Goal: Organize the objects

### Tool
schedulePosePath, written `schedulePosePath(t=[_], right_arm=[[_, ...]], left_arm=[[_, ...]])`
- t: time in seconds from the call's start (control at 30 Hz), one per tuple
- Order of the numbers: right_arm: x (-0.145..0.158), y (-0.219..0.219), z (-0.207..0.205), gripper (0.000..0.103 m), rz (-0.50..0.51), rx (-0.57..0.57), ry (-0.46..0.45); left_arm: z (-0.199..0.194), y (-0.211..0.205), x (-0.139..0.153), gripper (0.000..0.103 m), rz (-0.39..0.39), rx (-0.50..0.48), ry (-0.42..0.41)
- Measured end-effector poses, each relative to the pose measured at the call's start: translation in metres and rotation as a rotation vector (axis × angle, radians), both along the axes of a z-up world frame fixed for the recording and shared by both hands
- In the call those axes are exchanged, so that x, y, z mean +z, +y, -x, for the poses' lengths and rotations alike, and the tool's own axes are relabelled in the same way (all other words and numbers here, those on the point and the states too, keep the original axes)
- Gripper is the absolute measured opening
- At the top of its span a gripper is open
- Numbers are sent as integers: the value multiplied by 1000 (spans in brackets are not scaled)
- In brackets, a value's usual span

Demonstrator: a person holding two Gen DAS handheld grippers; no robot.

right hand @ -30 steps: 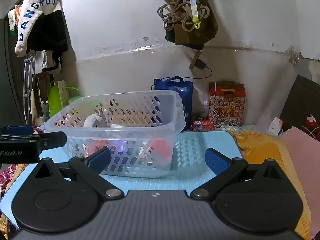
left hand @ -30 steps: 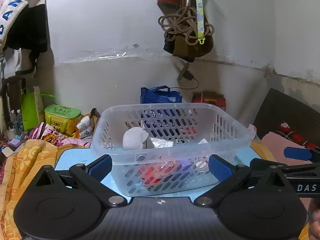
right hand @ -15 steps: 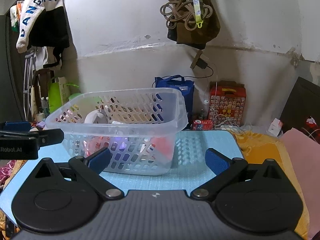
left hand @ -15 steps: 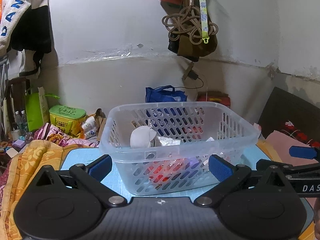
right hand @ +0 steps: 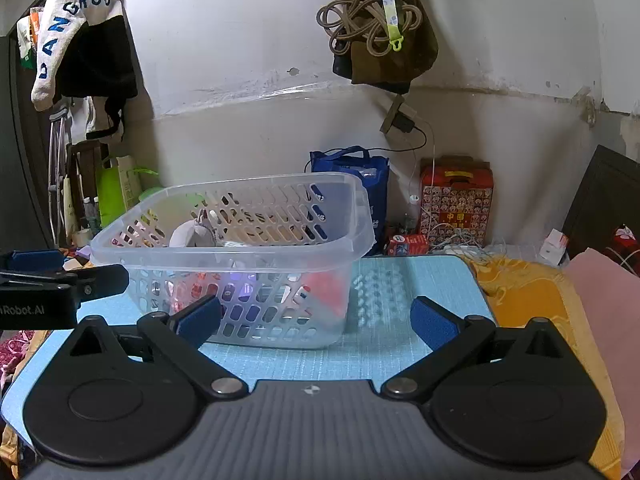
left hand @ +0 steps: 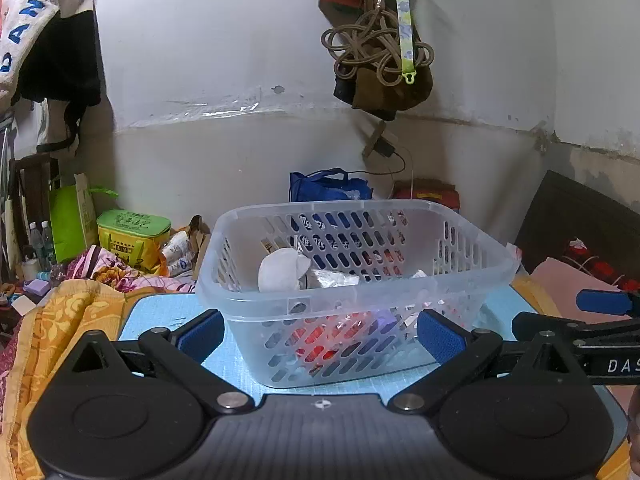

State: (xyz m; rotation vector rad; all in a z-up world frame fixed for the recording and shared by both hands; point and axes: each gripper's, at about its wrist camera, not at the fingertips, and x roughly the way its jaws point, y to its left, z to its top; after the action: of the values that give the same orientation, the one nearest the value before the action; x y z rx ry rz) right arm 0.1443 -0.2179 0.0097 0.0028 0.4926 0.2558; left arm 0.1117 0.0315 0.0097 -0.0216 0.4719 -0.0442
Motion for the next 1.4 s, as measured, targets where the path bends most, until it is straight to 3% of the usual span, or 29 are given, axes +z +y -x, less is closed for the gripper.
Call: schedulePosePath(t=[1.4], right_arm=[[-1, 3, 2, 103, 1, 6, 9]], left_arm=[[2, -2, -4, 103, -3, -6, 8]])
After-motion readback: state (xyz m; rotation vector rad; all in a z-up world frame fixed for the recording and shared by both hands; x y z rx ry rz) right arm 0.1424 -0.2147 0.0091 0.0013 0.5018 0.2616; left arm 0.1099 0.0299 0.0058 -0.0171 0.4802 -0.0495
